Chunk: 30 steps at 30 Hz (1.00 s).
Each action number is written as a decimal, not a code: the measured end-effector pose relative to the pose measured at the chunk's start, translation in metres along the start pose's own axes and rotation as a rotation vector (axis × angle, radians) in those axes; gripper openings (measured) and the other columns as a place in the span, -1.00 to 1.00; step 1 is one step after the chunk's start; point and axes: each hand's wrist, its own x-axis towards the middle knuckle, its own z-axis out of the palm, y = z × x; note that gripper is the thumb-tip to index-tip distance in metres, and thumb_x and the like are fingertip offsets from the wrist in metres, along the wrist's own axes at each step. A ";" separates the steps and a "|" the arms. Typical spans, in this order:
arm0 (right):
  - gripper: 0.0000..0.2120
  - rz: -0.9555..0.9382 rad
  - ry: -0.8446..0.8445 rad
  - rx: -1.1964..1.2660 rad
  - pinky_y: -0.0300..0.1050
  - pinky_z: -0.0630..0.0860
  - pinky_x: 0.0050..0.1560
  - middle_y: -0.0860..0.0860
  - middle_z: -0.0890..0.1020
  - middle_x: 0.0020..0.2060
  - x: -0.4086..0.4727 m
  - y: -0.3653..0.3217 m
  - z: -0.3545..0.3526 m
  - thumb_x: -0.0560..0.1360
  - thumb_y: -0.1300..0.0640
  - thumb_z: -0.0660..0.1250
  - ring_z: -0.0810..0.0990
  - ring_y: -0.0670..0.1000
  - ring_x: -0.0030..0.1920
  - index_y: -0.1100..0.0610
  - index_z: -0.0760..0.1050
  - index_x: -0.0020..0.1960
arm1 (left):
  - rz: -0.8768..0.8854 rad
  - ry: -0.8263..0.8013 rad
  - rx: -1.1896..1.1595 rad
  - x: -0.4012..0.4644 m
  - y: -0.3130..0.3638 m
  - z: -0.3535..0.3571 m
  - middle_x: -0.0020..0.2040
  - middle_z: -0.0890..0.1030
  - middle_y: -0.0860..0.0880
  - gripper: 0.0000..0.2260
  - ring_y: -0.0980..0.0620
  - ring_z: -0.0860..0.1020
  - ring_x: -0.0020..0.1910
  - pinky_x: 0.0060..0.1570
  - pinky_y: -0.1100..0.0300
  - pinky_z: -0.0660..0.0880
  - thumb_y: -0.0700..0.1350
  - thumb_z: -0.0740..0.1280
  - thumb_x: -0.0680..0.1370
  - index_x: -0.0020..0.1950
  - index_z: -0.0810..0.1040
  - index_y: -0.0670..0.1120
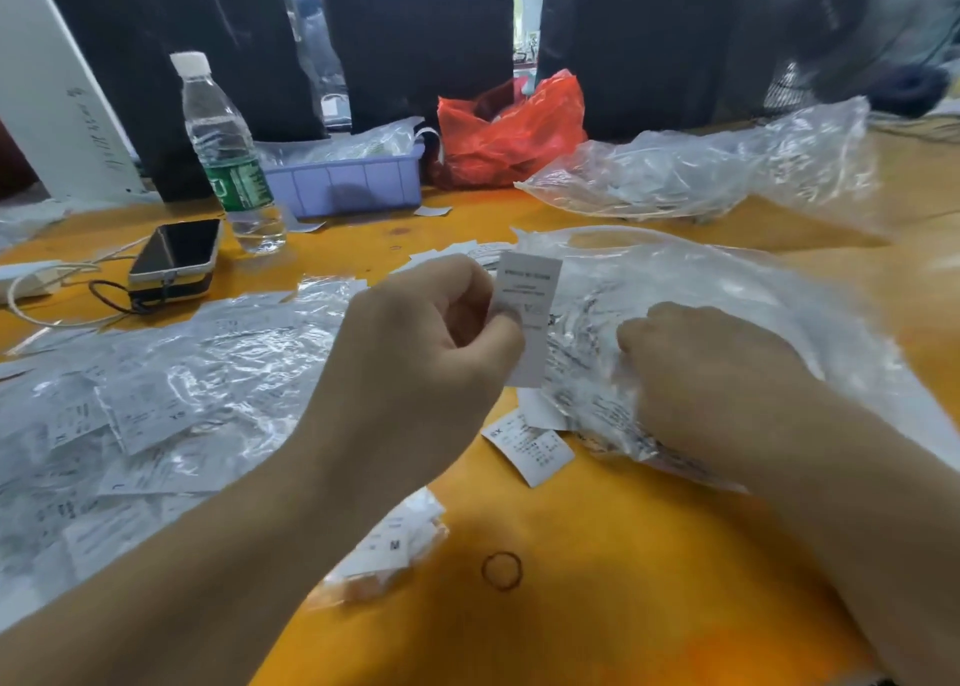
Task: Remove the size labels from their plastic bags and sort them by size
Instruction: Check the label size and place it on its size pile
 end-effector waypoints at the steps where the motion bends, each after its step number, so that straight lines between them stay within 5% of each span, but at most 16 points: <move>1: -0.89 0.008 0.006 -0.003 -0.07 0.36 -0.20 -0.03 0.27 -0.26 -0.001 0.001 0.001 0.53 0.18 0.22 0.38 0.09 -0.13 0.04 0.29 -0.09 | -0.004 0.000 -0.002 0.000 0.000 0.002 -0.26 0.66 0.10 -0.85 0.16 0.62 -0.23 -0.38 0.19 0.58 -0.09 0.36 0.53 -0.25 0.55 -0.03; 6: -0.74 0.003 0.096 0.092 -0.13 0.33 -0.35 0.00 0.42 -0.26 -0.003 -0.003 0.010 0.53 0.23 0.28 0.47 0.08 -0.25 0.08 0.32 -0.30 | -0.055 0.003 -0.007 -0.004 -0.002 0.014 -0.27 0.67 0.07 -0.84 0.09 0.62 -0.27 -0.35 0.09 0.58 -0.09 0.36 0.52 -0.25 0.54 -0.08; 11: -0.88 -0.051 0.174 0.282 0.05 0.57 -0.10 0.06 0.56 -0.14 -0.002 -0.002 0.009 0.48 0.32 0.26 0.55 0.12 -0.13 0.15 0.53 -0.12 | -0.063 0.012 -0.016 -0.005 -0.005 0.012 -0.29 0.66 0.04 -0.85 0.07 0.60 -0.32 -0.35 0.12 0.56 -0.13 0.36 0.54 -0.24 0.55 -0.09; 16: -0.77 -0.157 0.447 0.557 -0.11 0.52 -0.15 0.00 0.59 -0.21 -0.001 -0.007 0.005 0.43 0.40 0.26 0.54 -0.01 -0.18 0.15 0.61 -0.11 | -0.090 0.004 -0.097 -0.008 -0.009 0.002 -0.31 0.67 0.16 -0.86 0.22 0.61 -0.35 -0.44 0.39 0.47 -0.17 0.36 0.54 -0.22 0.59 -0.07; 20: -0.79 -0.182 0.597 0.808 -0.45 0.38 -0.34 -0.19 0.54 -0.27 -0.007 -0.011 0.002 0.49 0.37 0.29 0.50 -0.27 -0.34 0.13 0.63 -0.03 | -0.127 0.028 -0.181 -0.005 -0.013 -0.010 -0.29 0.68 0.14 -0.87 0.12 0.63 -0.37 -0.43 0.29 0.55 -0.14 0.38 0.53 -0.22 0.60 -0.04; 26: -0.72 -0.192 0.560 1.031 -0.40 0.39 -0.26 -0.22 0.54 -0.24 -0.010 -0.020 -0.003 0.56 0.33 0.24 0.52 -0.18 -0.29 0.02 0.64 -0.02 | -0.147 0.034 -0.238 0.000 -0.013 -0.019 -0.30 0.69 0.04 -0.83 -0.06 0.62 -0.38 -0.39 0.10 0.58 -0.19 0.36 0.54 -0.25 0.60 -0.06; 30: -0.69 -0.219 0.527 1.114 -0.30 0.43 -0.40 -0.15 0.56 -0.37 -0.014 -0.027 -0.011 0.53 0.33 0.25 0.49 -0.12 -0.41 -0.03 0.62 -0.16 | -0.122 0.036 -0.238 0.000 -0.013 -0.037 -0.29 0.69 0.08 -0.83 0.02 0.64 -0.37 -0.41 0.22 0.59 -0.18 0.37 0.54 -0.26 0.60 -0.06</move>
